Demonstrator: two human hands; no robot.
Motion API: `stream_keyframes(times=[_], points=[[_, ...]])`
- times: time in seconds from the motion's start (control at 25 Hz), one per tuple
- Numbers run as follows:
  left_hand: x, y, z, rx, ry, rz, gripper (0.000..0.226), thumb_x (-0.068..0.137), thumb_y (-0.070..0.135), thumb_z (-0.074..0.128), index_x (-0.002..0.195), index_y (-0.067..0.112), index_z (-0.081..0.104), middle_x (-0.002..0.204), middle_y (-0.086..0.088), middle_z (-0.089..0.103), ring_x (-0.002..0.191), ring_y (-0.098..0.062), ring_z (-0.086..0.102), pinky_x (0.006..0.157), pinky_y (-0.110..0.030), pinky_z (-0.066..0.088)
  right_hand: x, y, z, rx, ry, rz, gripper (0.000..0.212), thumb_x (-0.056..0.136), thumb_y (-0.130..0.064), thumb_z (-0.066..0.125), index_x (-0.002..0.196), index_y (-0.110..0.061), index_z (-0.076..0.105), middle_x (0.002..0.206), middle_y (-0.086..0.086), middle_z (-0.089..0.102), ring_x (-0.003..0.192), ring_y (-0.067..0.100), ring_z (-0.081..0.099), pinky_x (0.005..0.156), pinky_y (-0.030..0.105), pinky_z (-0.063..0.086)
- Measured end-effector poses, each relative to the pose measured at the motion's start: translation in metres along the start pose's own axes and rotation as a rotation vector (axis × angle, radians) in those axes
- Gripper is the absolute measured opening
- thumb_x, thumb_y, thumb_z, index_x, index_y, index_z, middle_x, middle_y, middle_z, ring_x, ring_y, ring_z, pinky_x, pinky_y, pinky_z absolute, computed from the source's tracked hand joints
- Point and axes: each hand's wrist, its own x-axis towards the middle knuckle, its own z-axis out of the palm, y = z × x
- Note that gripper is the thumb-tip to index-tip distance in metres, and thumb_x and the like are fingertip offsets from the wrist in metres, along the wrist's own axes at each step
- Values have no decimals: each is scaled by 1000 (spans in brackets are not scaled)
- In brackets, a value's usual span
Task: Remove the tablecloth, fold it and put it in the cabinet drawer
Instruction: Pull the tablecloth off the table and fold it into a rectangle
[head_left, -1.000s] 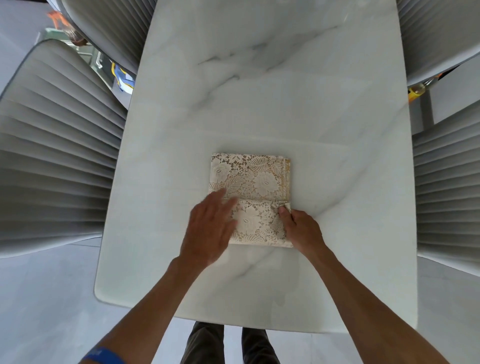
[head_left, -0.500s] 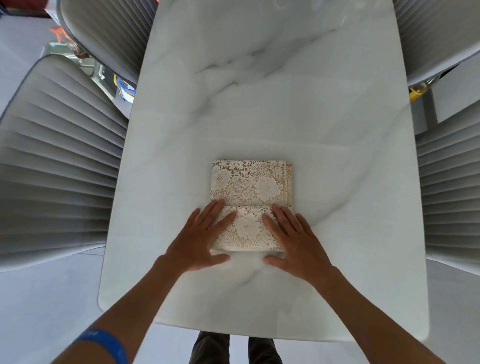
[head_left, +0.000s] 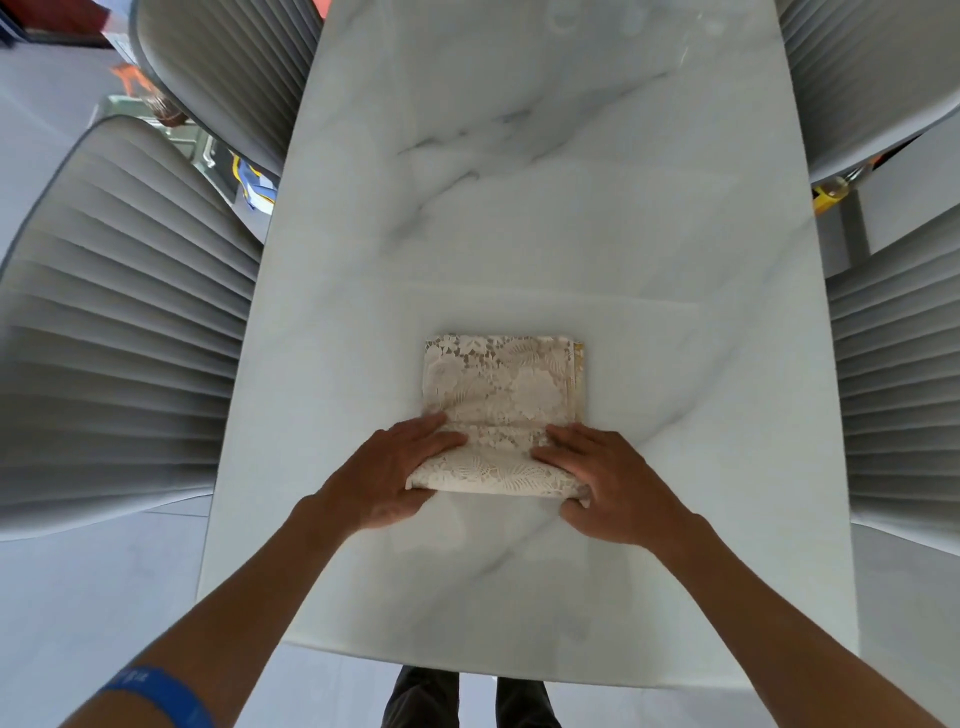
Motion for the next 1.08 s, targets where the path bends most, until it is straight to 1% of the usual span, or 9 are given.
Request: stream_keyframes(times=[0.16, 0.24, 0.36, 0.48, 0.64, 0.8, 0.88, 0.96, 1.08], points=[[-37, 4, 0, -219, -156, -19, 55, 85, 48, 64, 136, 55, 42, 147, 24, 43, 131, 11, 39, 109, -24, 39, -27, -3, 0, 174, -93, -88, 60, 65, -39, 58, 124, -32, 66, 138, -20, 54, 141, 2, 34, 115, 24, 25], [-36, 2, -4, -384, -144, -141, 47, 83, 60, 60, 128, 55, 48, 128, 22, 60, 115, 4, 56, 96, -30, 52, -23, -1, -7, 481, -130, 50, 50, 65, -39, 67, 115, -37, 71, 125, -30, 61, 131, -7, 43, 107, 13, 32], [-10, -2, -9, -580, -24, -311, 47, 78, 73, 53, 117, 47, 56, 107, 13, 71, 102, -2, 64, 93, -39, 53, 6, 11, -22, 961, -3, 328, 32, 65, -44, 83, 93, -31, 76, 94, -11, 77, 90, 6, 71, 74, 19, 52], [11, 5, 2, -639, 123, -422, 48, 80, 77, 46, 112, 44, 58, 108, 19, 71, 102, -1, 65, 95, -38, 50, 28, 16, -24, 1112, 163, 443, 35, 67, -38, 85, 96, -22, 72, 92, 1, 77, 87, 18, 74, 71, 28, 55], [11, 8, 16, -551, 239, -507, 53, 81, 80, 39, 104, 36, 56, 96, 9, 70, 93, -11, 65, 84, -36, 51, 31, 14, -7, 851, 192, 493, 44, 68, -61, 76, 100, -37, 59, 92, -6, 74, 84, 11, 71, 74, 35, 58], [6, 5, 18, -635, 278, -494, 41, 85, 72, 42, 101, 36, 55, 93, 13, 67, 89, -5, 62, 76, -32, 49, 34, 4, -4, 599, 389, 308, 38, 84, -58, 61, 113, -38, 48, 108, -17, 62, 92, -2, 61, 72, 12, 47], [8, 9, 22, -610, 344, -486, 34, 91, 63, 44, 86, 31, 54, 76, 13, 62, 72, -3, 56, 64, -29, 43, 42, 3, -7, 575, 378, 304, 32, 88, -57, 58, 112, -38, 48, 87, -8, 64, 76, 2, 60, 63, 18, 45], [14, 14, 26, -522, 447, -511, 36, 96, 54, 46, 71, 28, 43, 67, 8, 49, 68, -12, 47, 60, -30, 34, 50, 5, -7, 512, 345, 367, 29, 91, -53, 57, 110, -33, 48, 66, -2, 58, 63, 8, 57, 59, 28, 44], [27, 18, 26, -393, 501, -553, 39, 98, 48, 44, 67, 26, 37, 70, 2, 49, 72, -22, 48, 64, -32, 33, 61, 3, -10, 391, 306, 529, 41, 90, -54, 58, 116, -24, 48, 73, -5, 60, 75, 22, 64, 74, 38, 51]])
